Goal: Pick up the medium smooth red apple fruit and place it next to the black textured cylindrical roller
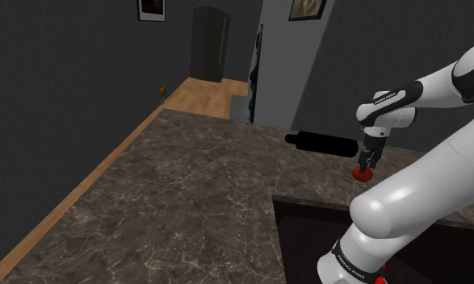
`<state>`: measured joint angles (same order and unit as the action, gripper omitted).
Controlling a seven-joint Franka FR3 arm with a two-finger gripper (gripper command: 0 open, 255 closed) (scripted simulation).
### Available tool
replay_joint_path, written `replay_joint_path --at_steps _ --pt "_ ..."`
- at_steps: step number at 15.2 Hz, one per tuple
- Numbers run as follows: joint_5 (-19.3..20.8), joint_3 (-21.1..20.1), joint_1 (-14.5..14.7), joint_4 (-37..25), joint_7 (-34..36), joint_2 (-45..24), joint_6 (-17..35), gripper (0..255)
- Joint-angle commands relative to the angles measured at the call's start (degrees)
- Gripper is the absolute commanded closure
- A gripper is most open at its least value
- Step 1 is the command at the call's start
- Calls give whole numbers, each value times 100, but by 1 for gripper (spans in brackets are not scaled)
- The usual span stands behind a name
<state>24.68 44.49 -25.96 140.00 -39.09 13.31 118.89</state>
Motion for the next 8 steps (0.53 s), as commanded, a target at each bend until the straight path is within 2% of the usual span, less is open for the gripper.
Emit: replay_joint_path --at_steps 1,4,8 --pt "0 0 0 0 0 0 0 0" --pt "0 0 0 0 0 0 0 0" --pt "-53 -253 57 -503 48 317 -814 0"
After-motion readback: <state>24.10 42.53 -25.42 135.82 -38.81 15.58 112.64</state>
